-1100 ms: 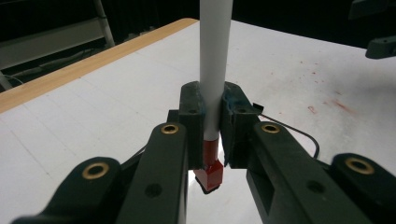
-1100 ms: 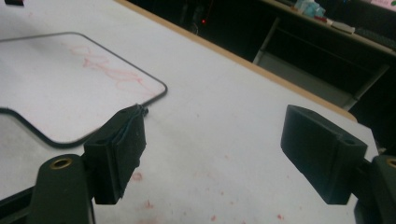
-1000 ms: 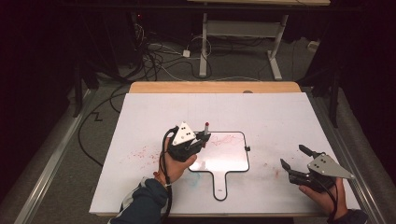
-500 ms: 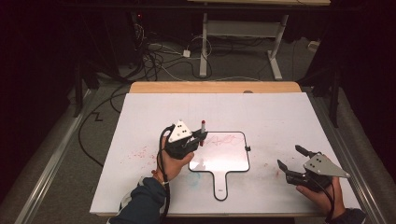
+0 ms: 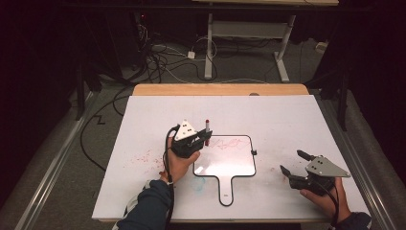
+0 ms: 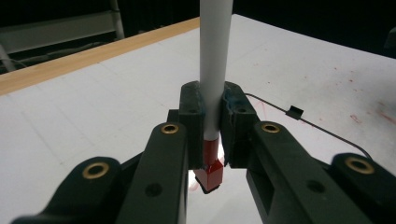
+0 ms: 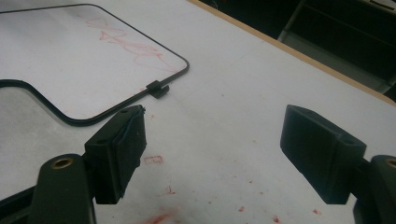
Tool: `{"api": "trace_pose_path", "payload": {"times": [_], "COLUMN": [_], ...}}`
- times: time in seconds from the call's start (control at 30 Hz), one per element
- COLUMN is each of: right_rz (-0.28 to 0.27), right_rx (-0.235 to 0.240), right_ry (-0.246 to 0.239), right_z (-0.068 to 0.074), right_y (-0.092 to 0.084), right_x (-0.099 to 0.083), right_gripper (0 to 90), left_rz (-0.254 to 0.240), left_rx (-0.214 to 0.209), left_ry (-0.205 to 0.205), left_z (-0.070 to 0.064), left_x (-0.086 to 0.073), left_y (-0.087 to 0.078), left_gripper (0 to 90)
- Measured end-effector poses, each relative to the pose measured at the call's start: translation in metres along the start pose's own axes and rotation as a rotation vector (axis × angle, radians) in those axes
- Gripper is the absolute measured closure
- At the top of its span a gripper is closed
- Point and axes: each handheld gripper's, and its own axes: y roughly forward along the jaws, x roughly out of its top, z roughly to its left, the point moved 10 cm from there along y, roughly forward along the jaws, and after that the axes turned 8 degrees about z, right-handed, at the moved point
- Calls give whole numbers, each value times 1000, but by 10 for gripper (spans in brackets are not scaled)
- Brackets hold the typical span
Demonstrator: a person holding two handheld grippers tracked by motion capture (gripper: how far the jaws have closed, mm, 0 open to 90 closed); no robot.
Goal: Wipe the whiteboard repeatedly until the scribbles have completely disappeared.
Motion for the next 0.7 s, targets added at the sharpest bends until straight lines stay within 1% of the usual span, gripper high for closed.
{"api": "trace_pose_path", "payload": {"times": [0.03,0.07,0.1,0.13,0.17,0.2,0.23,0.27,0.3,0.33,0.4,0.43,0.53,0.63,0.67,0.7], "right_rz": [3,5,5,5,5,8,8,14,14,17,11,11,6,6,7,8], "right_rx": [1,4,4,3,3,3,3,7,7,0,-2,-2,-8,-7,-7,-12], "right_ry": [-2,-6,-6,-12,-16,-19,-19,-26,-26,-33,-32,-32,-39,-38,-40,-49], "right_z": [0,1,1,2,2,2,2,3,3,3,3,3,3,3,3,3], "right_y": [0,0,0,0,0,-1,-1,-1,-1,-1,-3,-3,-5,-5,-5,-5], "right_x": [0,-1,-1,-1,-1,-3,-3,-5,-5,-6,-5,-5,-4,-4,-4,-4], "right_gripper": [229,229,229,229,229,229,229,229,229,229,229,229,229,229,229,229], "left_rz": [4,6,-33,-29,4,6,19,4,-13,6,52,59,55,59,57,66], "left_rx": [15,19,20,29,47,49,43,40,36,49,64,62,69,83,89,109], "left_ry": [19,20,-1,2,24,17,34,14,10,16,31,44,49,70,66,79], "left_z": [2,5,6,9,15,19,21,22,23,25,31,31,30,31,32,36], "left_x": [-3,-4,-1,-2,-7,-8,-10,-9,-9,-13,-20,-22,-22,-23,-22,-22], "left_y": [3,6,12,14,14,16,17,21,25,27,28,28,29,28,27,26], "left_gripper": [790,790,790,790,790,790,790,790,790,789,789,789,790,790,790,790]}}
